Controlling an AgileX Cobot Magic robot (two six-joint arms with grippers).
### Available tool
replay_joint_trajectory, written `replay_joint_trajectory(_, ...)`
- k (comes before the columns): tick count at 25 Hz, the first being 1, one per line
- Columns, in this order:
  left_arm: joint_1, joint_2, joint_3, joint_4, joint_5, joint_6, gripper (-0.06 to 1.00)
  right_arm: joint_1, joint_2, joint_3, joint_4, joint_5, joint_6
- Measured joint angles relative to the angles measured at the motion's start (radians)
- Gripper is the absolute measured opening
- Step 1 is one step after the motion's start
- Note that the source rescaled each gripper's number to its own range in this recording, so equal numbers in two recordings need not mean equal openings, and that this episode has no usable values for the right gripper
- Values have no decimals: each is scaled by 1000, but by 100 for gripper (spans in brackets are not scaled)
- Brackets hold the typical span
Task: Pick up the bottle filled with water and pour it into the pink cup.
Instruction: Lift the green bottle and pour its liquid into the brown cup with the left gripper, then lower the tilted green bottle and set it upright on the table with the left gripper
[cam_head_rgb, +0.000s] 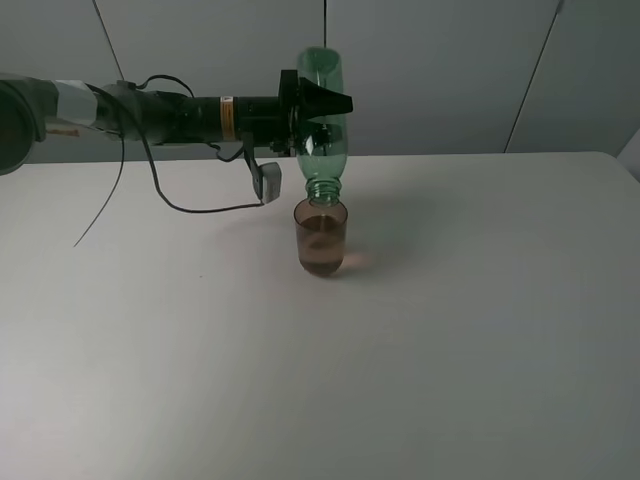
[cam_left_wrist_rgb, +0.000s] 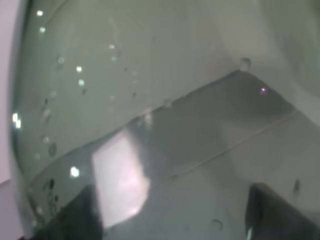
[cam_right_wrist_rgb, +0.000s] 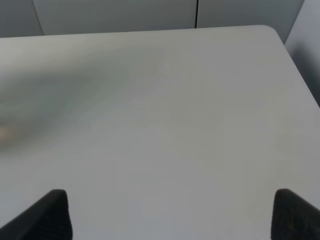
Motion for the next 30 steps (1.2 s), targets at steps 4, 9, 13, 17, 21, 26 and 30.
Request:
replay_joint_trajectory(4,-2,-18,0,19,0,28,1,0,0,0,0,0,0)
replay_joint_trajectory(9,-5,-24,0,23,-2,59,1,0,0,0,0,0,0)
replay_joint_trajectory(13,-8,-24,0,23,-2,29,1,0,0,0,0,0,0)
replay_joint_trajectory(17,-5,-24,0,-7,-2,-92,1,0,0,0,0,0,0)
replay_joint_trajectory(21,5,-26,0,-18,-2,-287,1,0,0,0,0,0,0)
replay_joint_trajectory(26,32,-80,112,-79,0,-563,1,0,0,0,0,0,0)
replay_joint_trajectory(30,53,-186,240,-149,0,-823,1,0,0,0,0,0,0)
